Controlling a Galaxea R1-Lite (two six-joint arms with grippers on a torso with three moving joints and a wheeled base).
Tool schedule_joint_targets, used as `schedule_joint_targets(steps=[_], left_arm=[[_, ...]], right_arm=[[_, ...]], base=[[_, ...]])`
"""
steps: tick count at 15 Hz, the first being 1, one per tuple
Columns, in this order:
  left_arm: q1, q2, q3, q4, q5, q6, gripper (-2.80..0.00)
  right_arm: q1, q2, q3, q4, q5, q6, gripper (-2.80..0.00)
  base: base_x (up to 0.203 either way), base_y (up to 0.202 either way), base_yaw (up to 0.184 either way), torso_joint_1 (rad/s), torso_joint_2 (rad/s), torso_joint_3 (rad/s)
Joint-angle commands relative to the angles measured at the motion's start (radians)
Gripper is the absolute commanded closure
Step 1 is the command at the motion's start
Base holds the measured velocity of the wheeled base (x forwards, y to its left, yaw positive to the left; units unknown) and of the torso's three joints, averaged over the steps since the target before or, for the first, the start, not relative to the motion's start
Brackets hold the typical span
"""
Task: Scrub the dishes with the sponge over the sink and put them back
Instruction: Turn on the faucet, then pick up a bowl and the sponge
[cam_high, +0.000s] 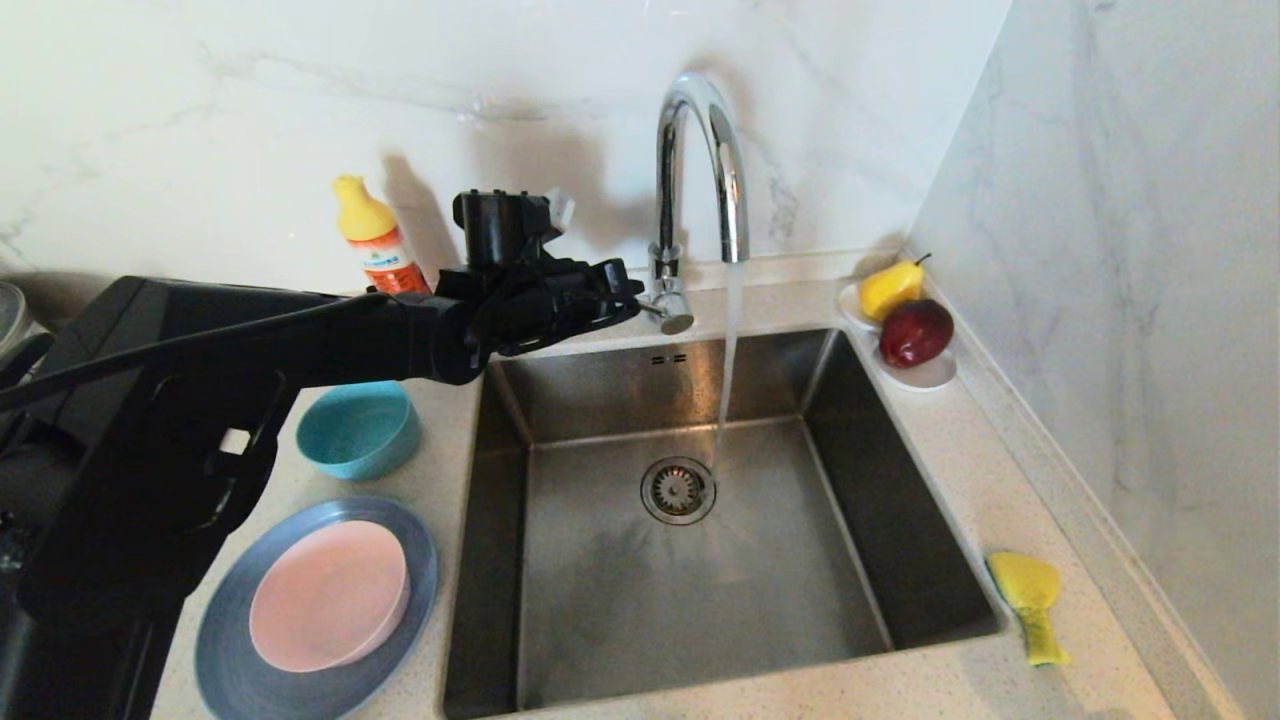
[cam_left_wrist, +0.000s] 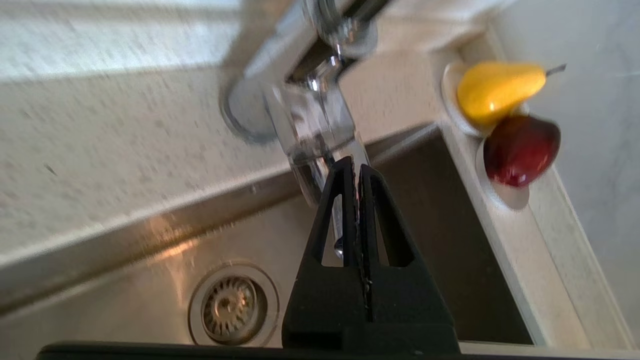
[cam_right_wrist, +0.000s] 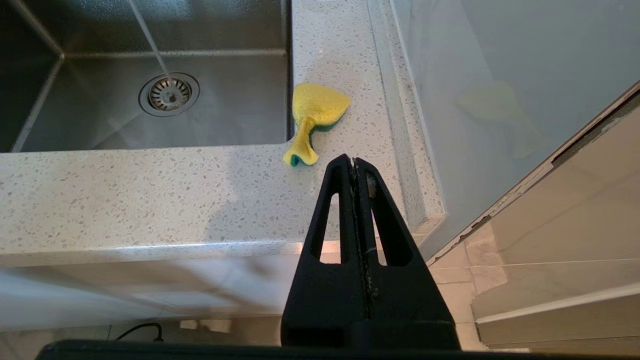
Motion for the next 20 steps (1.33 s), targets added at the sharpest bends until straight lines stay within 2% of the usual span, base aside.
schedule_joint_targets(steps=[1, 3, 5, 9, 12, 15, 20], left_arm=[[0.002, -0.012, 0.007, 0.014, 0.001, -0.002, 0.0], [0.002, -0.045, 0.054, 0.015, -0.006, 0.003, 0.0], [0.002, -0.062, 0.088, 0.005, -0.046, 0.011, 0.0], [0.024, -0.129, 0.092, -0.004, -0.03, 0.01, 0.0], [0.028, -0.255, 0.116, -0.02, 0.063, 0.009, 0.0], [0.027, -0.451, 0.227, -0.052, 0.175, 0.033, 0.0], [0.027, -0.823, 0.507, -0.175, 0.472, 0.235, 0.0]], right_arm=[[0.001, 0.001, 0.0, 0.0, 0.0, -0.001, 0.0], [0.001, 0.001, 0.0, 0.0, 0.0, -0.001, 0.0], [0.001, 0.001, 0.0, 0.0, 0.0, -0.001, 0.0], [0.001, 0.001, 0.0, 0.0, 0.0, -0.001, 0.0], [0.001, 0.001, 0.0, 0.0, 0.0, -0.001, 0.0], [0.001, 0.0, 0.0, 0.0, 0.0, -0.001, 0.0], [0.001, 0.001, 0.0, 0.0, 0.0, -0.001, 0.0]], base=[[0.0, 0.0, 0.0, 0.0, 0.0, 0.0], [0.0, 0.0, 0.0, 0.0, 0.0, 0.0], [0.0, 0.0, 0.0, 0.0, 0.0, 0.0], [0.0, 0.0, 0.0, 0.0, 0.0, 0.0], [0.0, 0.0, 0.0, 0.0, 0.0, 0.0], [0.0, 0.0, 0.0, 0.0, 0.0, 0.0], [0.0, 0.0, 0.0, 0.0, 0.0, 0.0]])
